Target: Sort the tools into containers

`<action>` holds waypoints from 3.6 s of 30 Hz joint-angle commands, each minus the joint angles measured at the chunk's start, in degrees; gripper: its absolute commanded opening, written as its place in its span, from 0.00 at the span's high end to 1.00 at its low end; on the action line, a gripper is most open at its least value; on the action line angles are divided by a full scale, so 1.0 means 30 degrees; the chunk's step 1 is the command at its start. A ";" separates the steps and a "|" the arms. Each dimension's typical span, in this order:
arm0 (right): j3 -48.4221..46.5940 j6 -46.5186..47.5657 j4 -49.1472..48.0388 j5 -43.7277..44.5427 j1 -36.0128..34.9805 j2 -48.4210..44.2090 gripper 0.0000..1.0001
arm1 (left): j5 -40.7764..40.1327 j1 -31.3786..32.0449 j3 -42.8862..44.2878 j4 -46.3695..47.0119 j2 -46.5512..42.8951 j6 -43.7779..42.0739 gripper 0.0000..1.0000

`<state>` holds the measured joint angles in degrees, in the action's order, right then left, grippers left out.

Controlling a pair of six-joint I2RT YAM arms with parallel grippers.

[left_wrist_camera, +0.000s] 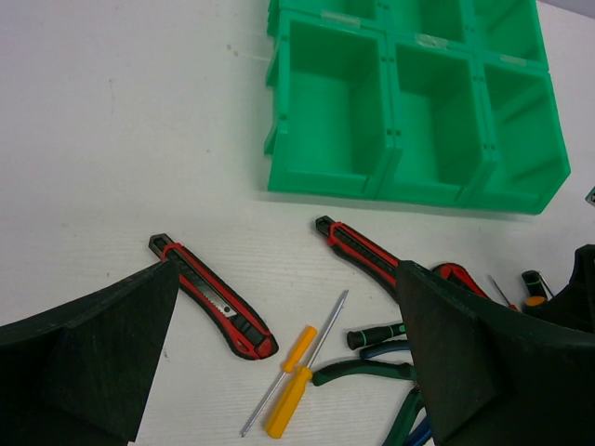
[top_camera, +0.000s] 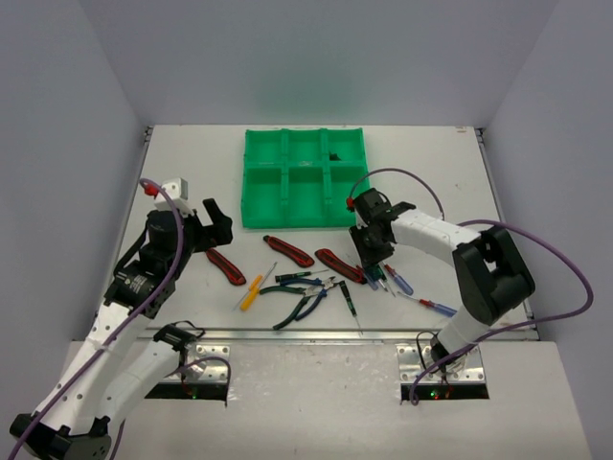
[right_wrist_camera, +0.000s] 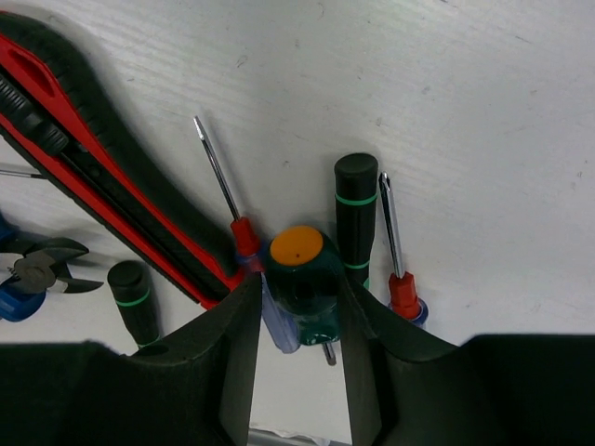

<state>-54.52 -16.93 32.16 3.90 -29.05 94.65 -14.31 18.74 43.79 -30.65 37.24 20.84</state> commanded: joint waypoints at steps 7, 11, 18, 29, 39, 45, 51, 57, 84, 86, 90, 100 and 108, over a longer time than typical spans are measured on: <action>0.0429 -0.0429 -0.1053 0.0252 -0.0044 0.0718 0.73 | 0.0081 0.0178 0.0022 0.0872 -0.0373 -0.0238 0.00; 0.0479 -0.0492 -0.0967 0.0092 -0.0087 0.0507 0.56 | 0.0081 0.0198 0.0022 0.0872 -0.0403 -0.0238 0.00; 0.1126 -0.0654 -0.1028 0.0608 -0.0312 0.0259 0.49 | 0.0052 0.0198 0.0022 0.0872 -0.0546 -0.0238 0.00; 0.0226 -0.0578 -0.0497 0.0861 -0.0483 -0.1571 0.88 | 0.0081 0.0198 0.0022 0.0872 -0.0520 -0.0238 0.00; -0.6879 0.0609 -0.1256 0.0242 0.0034 -0.1949 0.94 | 0.0031 0.0189 0.0022 0.0843 -0.0570 -0.0238 0.00; -1.1854 0.1150 -0.6278 0.0734 0.1537 0.3325 0.95 | -0.0113 0.0246 -0.0007 0.0824 -0.0627 -0.0238 0.00; -2.1598 -0.0285 -0.5293 0.0078 0.3438 1.0227 0.96 | -0.0282 0.0239 0.0022 0.0767 -0.0579 -0.0179 0.00; -2.1968 0.1795 -0.8675 -0.1228 0.3955 1.2391 0.97 | -0.0301 0.0256 -0.0007 0.0784 -0.0680 -0.0135 0.00; -0.4412 0.1209 -0.1630 0.0690 0.3618 -0.3848 0.01 | -0.0156 0.0383 -0.0104 0.0891 -0.1644 -0.0130 0.00; -0.3028 0.1987 -0.0615 0.0252 0.3618 -0.5241 0.01 | 0.0041 0.0403 -0.0124 0.0957 -0.1604 -0.0176 0.00; -0.1758 0.1926 0.3672 0.5131 0.3632 -0.5499 0.02 | 0.0610 0.0403 -0.0111 0.1093 -0.1129 -0.0283 0.00; -0.0291 0.1580 0.3386 0.1813 0.3706 -0.2760 0.39 | 0.0821 0.0542 -0.0088 0.1107 -0.0469 -0.0414 0.00; 0.0966 0.1737 0.2620 0.0566 0.3706 -0.0502 0.56 | 0.0643 0.0719 -0.0066 0.1013 -0.0461 -0.0361 0.00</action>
<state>-53.05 -11.67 42.01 8.76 -18.04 90.69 -12.44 20.05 43.27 -29.78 36.28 19.99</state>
